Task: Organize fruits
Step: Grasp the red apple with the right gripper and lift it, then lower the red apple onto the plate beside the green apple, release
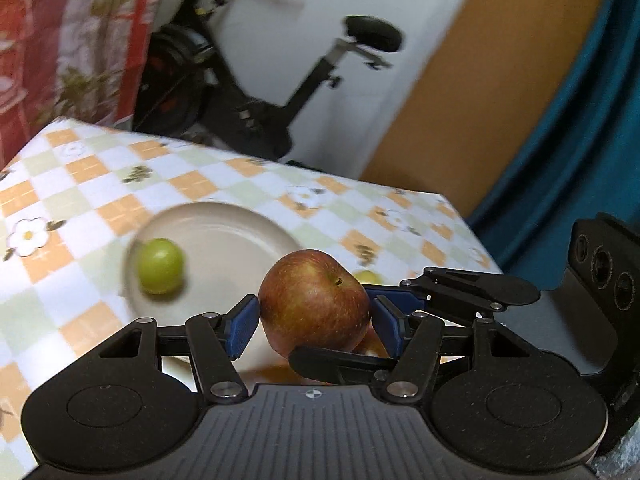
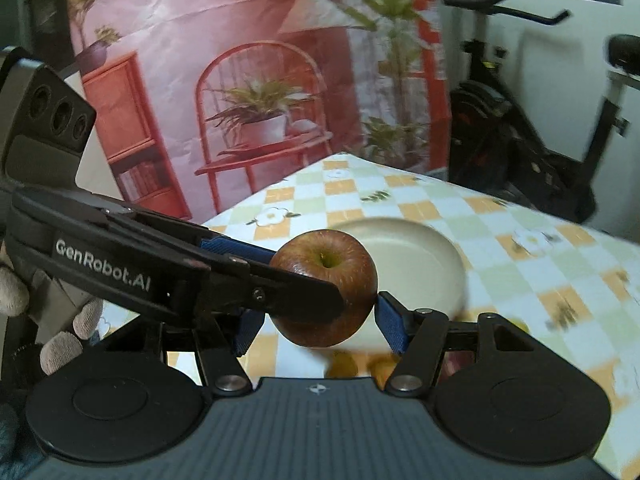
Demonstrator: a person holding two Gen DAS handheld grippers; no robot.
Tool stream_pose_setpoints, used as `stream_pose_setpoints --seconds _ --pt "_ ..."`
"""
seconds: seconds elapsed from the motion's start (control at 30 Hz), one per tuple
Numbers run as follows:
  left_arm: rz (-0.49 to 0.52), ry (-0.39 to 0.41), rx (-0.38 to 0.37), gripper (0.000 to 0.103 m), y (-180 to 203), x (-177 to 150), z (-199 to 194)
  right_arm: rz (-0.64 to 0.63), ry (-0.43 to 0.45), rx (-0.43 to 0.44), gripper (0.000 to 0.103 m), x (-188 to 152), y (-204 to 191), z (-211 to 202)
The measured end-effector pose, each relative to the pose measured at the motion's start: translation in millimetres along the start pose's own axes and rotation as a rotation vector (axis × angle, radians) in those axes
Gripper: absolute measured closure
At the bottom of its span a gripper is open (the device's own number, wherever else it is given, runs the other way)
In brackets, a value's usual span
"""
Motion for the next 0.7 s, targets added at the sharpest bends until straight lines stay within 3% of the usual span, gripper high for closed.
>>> stream_pose_setpoints --seconds 0.2,0.37,0.7 --pt "-0.117 -0.092 0.041 0.039 -50.7 14.9 26.2 0.005 -0.167 0.036 0.040 26.2 3.8 76.2" --pt "-0.169 -0.134 0.046 0.040 -76.0 15.8 38.9 0.014 -0.264 0.041 0.040 28.9 7.0 111.7" --pt "-0.166 -0.103 0.098 0.040 -95.3 26.8 43.2 0.009 -0.308 0.021 0.040 32.5 8.4 144.4"
Point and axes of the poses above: each gripper's, at about its wrist camera, not at the fingertips, and z roughly the way its jaws point, y to its right, x to its top, the point moved 1 cm from there along z, roughly the way its jaws point, and after that the axes turned 1 degree about -z, right-handed, at the moved point
